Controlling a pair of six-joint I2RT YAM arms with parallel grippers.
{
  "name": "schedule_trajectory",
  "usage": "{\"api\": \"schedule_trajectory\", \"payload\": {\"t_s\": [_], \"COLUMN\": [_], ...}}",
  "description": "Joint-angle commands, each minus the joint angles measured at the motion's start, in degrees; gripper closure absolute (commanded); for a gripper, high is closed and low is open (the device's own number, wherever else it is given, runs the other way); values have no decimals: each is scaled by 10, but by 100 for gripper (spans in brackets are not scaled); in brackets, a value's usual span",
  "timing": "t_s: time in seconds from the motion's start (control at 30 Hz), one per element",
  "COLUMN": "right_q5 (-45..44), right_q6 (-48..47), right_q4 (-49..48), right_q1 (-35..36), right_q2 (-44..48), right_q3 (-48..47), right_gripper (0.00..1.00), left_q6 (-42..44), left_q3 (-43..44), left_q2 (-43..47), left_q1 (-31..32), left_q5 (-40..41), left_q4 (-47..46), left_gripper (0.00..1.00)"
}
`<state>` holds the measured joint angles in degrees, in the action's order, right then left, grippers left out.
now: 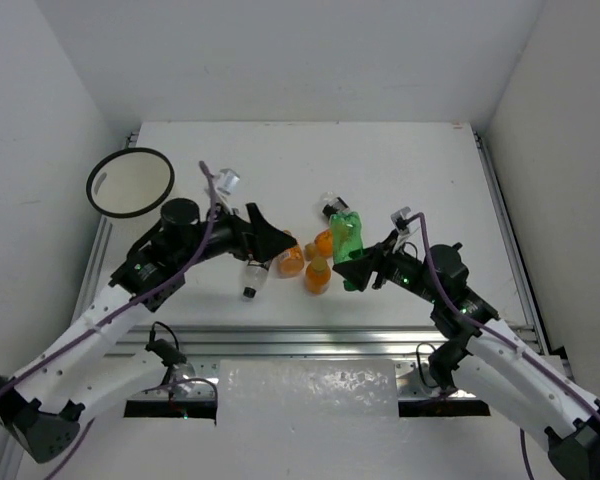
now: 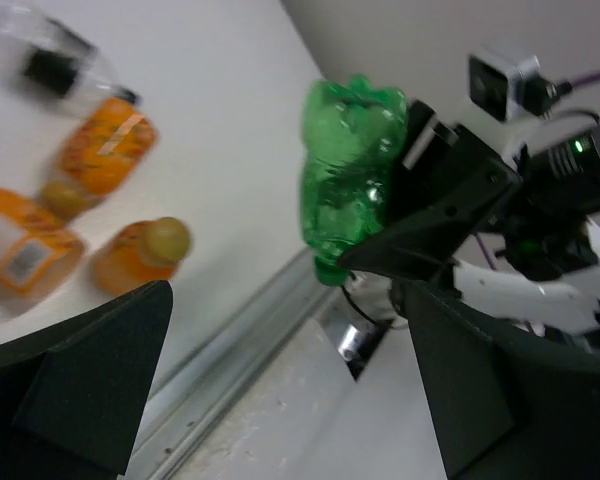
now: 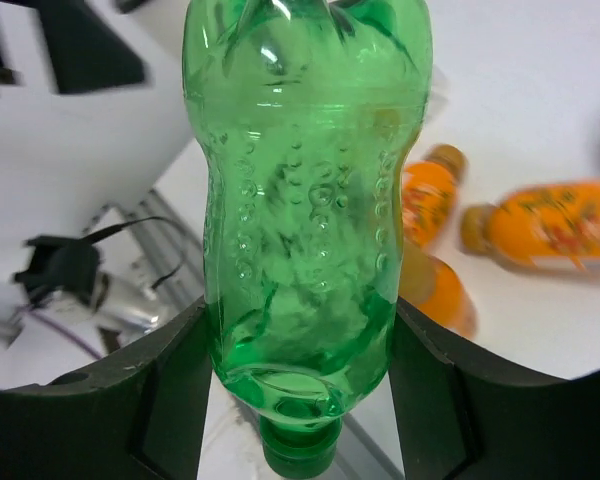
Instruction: Put the plastic bottles in the bin
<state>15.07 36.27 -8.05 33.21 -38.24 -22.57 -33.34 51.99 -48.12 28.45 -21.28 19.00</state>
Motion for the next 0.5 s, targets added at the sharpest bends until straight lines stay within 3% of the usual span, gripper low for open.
{"api": "schedule_trajectory", "payload": {"t_s": [0.0,0.17,0.4,0.47], "right_q5": [92,71,93,100], "right_q6": [-32,-50,-64,-65], "right_q4": [-40,-2,4,2], "right_q1": [9,29,58,61], "right_q2": [-15,-53,-62,-63], "right_q3": [-60,-118,-143,-142], "right_gripper": [91,91,91,91], "left_q6": [-35,-35,-21,-18], "left_q3": [21,50,101,103], "left_q2": [-36,-118,-195,-200], "left_q1": [83,165,179,179], "left_q5": [14,81,171,177], "left_q4": [-118,-163,-141,-150], "left_gripper": [0,0,1,9]}}
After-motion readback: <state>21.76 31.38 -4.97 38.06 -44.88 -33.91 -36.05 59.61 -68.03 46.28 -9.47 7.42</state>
